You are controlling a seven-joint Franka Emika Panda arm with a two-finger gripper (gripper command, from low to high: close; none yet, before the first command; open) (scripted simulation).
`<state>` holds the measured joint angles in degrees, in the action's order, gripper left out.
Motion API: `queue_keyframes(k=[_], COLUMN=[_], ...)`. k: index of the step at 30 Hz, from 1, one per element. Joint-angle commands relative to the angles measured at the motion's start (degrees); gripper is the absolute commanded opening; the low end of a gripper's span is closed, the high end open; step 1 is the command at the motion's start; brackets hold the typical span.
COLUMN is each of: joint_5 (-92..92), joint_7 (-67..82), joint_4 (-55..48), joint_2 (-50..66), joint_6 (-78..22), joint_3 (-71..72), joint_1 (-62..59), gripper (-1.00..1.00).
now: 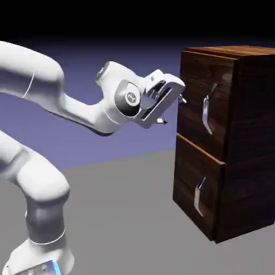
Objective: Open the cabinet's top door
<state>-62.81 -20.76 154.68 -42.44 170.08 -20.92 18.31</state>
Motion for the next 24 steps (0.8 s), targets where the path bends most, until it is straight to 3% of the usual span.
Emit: queue_keyframes(k=[1, 24], joint_5=[-2.5, -59.81], joint_7=[0.86, 20.66], joint_4=[-0.25, -6.02], joint_2=[-0.39, -9.31], joint_6=[-0.16, -3.74], joint_3=[-0.83, -19.92], joint_1=[0.7, 16.78], gripper=[0.0, 0.0])
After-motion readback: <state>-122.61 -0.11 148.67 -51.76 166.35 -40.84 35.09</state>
